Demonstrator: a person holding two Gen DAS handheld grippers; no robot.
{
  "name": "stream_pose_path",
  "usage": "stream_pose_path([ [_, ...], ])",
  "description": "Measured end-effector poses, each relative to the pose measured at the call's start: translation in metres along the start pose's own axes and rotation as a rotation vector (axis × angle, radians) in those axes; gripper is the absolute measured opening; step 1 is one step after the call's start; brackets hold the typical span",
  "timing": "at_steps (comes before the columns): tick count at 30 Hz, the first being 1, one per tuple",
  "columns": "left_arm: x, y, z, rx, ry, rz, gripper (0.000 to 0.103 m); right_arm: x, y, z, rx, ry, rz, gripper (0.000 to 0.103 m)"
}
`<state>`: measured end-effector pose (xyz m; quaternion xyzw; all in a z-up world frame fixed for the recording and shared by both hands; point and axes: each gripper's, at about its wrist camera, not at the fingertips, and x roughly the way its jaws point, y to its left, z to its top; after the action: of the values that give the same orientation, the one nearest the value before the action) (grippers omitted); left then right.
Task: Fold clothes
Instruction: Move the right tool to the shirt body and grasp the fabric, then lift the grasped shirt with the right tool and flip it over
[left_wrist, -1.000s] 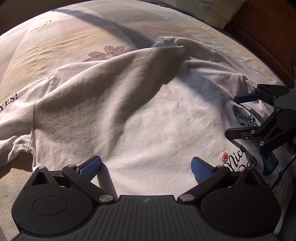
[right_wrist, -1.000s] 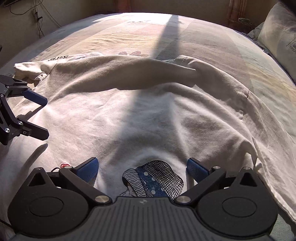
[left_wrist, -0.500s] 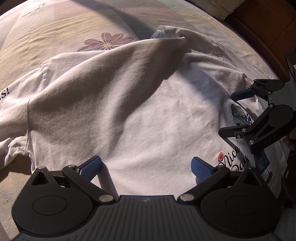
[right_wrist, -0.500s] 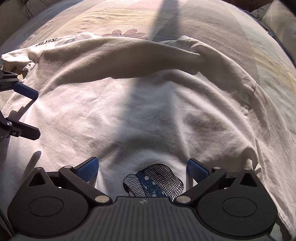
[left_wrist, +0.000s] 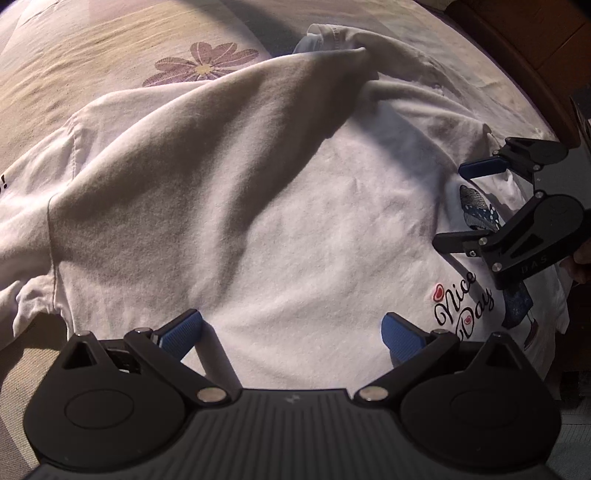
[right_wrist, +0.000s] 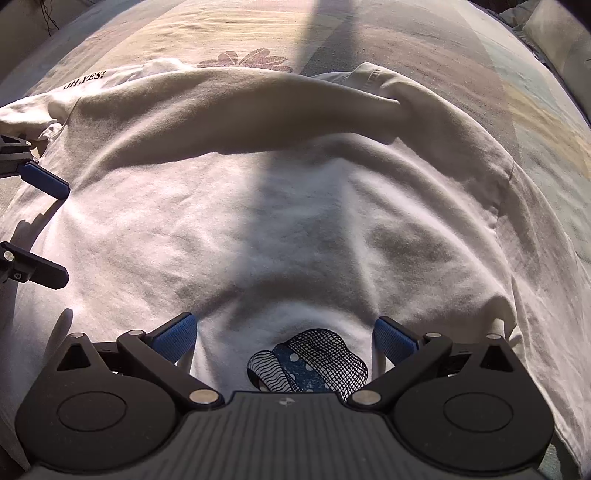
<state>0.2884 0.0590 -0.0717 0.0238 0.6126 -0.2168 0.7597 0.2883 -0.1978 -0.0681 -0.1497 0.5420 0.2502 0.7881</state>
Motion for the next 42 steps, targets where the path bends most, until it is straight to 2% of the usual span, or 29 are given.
stream_pose_path([
  [7,-0.013,0.022,-0.018,-0.233,-0.017,-0.001,0.102,-0.005,-0.004,-0.012,-0.025,-0.055,0.016,0.103],
  [10,-0.019,0.030,-0.012,-0.322,0.010,0.024,0.102,-0.005,-0.004,-0.010,-0.059,-0.034,0.029,0.103],
  [12,-0.028,0.036,-0.001,-0.340,0.002,0.037,0.102,-0.006,-0.004,-0.006,-0.078,-0.008,0.035,0.103],
  [15,-0.048,0.046,0.027,-0.286,-0.071,0.040,0.102,-0.017,-0.013,0.008,-0.039,0.032,0.084,0.103],
  [18,-0.059,0.060,0.068,-0.212,-0.133,0.012,0.102,-0.035,-0.036,0.034,0.014,-0.033,0.151,0.103],
  [21,-0.054,0.074,0.115,-0.106,-0.171,-0.024,0.102,-0.017,-0.060,0.082,0.008,-0.060,0.200,0.103],
  [25,-0.022,0.092,0.172,0.056,-0.114,-0.063,0.102,0.007,-0.093,0.147,0.000,-0.095,0.267,0.103],
  [28,0.003,0.105,0.195,0.126,-0.027,-0.102,0.102,0.027,-0.117,0.194,-0.006,-0.105,0.318,0.103],
  [30,0.016,0.111,0.199,0.136,0.043,-0.138,0.101,0.054,-0.126,0.211,0.003,-0.008,0.343,0.103],
  [32,0.022,0.115,0.195,0.123,0.096,-0.189,0.101,0.067,-0.130,0.212,0.019,0.066,0.387,0.103],
  [36,0.016,0.105,0.171,0.147,0.175,-0.311,0.101,0.058,-0.122,0.198,0.023,0.160,0.543,0.103],
  [38,0.006,0.094,0.155,0.189,0.185,-0.329,0.101,0.053,-0.118,0.189,0.021,0.204,0.610,0.103],
  [42,-0.024,0.069,0.117,0.284,0.169,-0.347,0.101,0.037,-0.099,0.158,-0.034,0.253,0.611,0.103],
])
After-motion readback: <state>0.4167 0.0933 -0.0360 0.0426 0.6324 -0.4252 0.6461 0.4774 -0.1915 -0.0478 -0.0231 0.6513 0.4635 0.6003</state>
